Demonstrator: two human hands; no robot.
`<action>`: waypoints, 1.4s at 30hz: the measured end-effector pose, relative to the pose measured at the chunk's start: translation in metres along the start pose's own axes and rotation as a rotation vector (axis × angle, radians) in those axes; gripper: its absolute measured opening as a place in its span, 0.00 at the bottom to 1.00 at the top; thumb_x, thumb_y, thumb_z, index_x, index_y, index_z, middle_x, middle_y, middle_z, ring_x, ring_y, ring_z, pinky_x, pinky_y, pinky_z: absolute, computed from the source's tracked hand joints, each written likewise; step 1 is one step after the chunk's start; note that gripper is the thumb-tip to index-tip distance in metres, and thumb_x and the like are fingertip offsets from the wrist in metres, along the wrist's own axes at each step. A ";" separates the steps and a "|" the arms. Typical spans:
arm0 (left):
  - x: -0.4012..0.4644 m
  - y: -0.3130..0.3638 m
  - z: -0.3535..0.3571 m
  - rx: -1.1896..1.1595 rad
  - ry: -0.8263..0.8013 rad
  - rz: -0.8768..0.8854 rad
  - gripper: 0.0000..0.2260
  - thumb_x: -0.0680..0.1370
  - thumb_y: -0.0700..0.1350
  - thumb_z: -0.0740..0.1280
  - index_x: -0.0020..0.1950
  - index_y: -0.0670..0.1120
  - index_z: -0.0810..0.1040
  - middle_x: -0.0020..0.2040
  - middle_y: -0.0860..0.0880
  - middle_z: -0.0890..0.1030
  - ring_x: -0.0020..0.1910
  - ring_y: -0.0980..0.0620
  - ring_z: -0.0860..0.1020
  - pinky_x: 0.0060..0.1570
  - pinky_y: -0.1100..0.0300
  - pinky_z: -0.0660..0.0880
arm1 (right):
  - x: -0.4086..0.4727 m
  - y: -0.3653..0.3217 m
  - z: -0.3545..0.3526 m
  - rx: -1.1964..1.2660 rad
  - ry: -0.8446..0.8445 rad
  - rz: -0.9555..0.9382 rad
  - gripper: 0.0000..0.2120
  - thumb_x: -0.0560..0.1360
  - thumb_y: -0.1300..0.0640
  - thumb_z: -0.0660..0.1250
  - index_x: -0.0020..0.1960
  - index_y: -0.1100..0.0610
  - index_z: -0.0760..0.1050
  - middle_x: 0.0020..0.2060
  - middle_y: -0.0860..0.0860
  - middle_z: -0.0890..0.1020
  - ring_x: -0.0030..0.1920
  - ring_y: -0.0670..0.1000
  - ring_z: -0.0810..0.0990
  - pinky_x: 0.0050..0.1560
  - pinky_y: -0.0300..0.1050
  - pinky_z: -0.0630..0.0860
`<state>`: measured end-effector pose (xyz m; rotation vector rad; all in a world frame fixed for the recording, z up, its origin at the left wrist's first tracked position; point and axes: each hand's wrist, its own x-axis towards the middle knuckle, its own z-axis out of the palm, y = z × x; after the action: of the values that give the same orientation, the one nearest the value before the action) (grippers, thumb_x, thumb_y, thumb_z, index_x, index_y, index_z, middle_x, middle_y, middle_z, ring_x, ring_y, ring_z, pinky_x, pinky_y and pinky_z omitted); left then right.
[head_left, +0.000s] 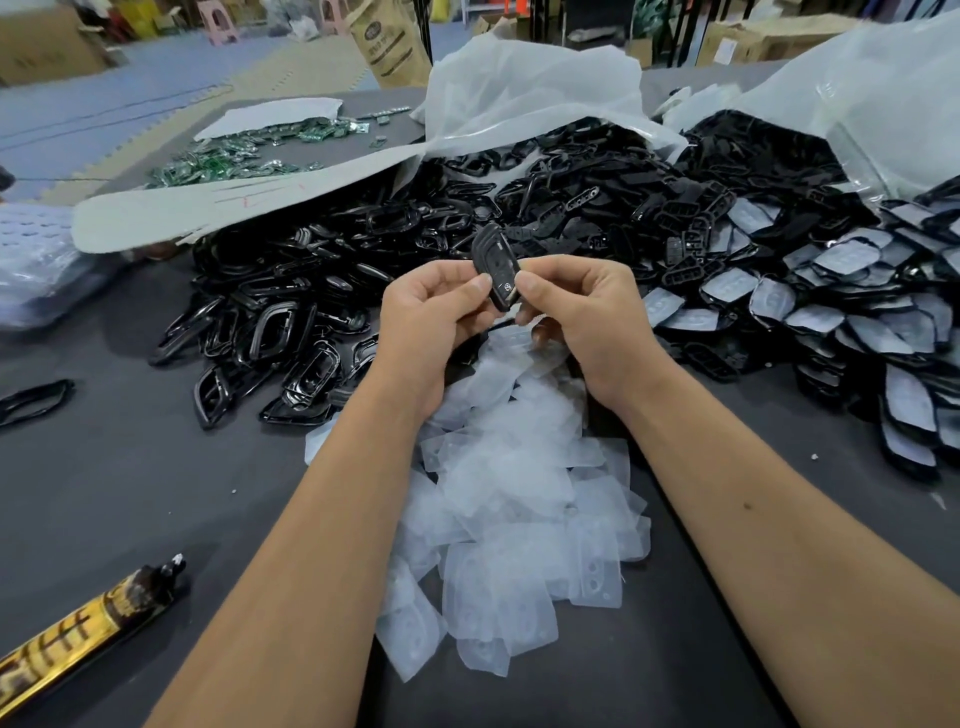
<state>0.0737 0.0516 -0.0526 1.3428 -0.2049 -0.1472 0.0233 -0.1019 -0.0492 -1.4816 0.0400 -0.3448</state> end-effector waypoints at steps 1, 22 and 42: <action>0.000 0.000 0.000 -0.001 -0.002 -0.003 0.03 0.80 0.34 0.70 0.52 0.37 0.82 0.43 0.43 0.84 0.38 0.53 0.80 0.41 0.63 0.79 | 0.000 0.000 0.000 0.018 -0.004 0.014 0.04 0.79 0.65 0.71 0.53 0.61 0.84 0.32 0.51 0.83 0.28 0.44 0.79 0.25 0.37 0.75; -0.002 -0.002 0.007 0.157 -0.114 0.046 0.06 0.82 0.33 0.66 0.48 0.41 0.80 0.42 0.42 0.81 0.37 0.53 0.76 0.42 0.62 0.77 | 0.007 0.005 -0.005 0.180 -0.009 0.036 0.14 0.78 0.70 0.69 0.63 0.62 0.80 0.39 0.50 0.83 0.42 0.49 0.83 0.46 0.42 0.80; -0.006 0.000 0.007 0.012 -0.018 0.051 0.08 0.79 0.31 0.68 0.53 0.41 0.81 0.45 0.43 0.86 0.45 0.46 0.83 0.46 0.57 0.81 | 0.006 0.005 -0.009 0.213 -0.092 0.041 0.19 0.75 0.74 0.70 0.63 0.59 0.79 0.45 0.54 0.86 0.50 0.56 0.85 0.59 0.53 0.81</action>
<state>0.0661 0.0461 -0.0519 1.3473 -0.2549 -0.1157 0.0282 -0.1120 -0.0540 -1.2820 -0.0385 -0.2395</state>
